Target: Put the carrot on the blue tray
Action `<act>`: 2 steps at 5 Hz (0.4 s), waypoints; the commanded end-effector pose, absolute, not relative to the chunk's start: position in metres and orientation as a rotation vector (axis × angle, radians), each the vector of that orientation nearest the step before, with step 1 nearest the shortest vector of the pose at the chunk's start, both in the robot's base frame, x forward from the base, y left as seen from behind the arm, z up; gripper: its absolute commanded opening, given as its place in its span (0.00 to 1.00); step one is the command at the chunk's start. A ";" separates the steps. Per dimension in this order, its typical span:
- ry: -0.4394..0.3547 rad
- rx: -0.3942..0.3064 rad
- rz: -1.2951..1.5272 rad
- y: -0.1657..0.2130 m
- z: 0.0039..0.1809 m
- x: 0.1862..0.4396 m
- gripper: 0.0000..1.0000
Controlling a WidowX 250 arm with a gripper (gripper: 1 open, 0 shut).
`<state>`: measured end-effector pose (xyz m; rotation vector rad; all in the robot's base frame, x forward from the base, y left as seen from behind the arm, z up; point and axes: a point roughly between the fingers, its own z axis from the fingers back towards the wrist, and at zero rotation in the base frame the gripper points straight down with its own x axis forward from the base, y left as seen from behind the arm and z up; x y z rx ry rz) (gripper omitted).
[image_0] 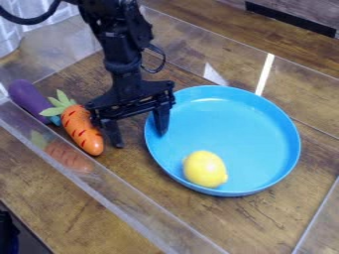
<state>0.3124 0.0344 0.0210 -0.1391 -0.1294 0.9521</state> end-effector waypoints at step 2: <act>-0.148 -0.123 0.992 0.034 0.017 0.309 1.00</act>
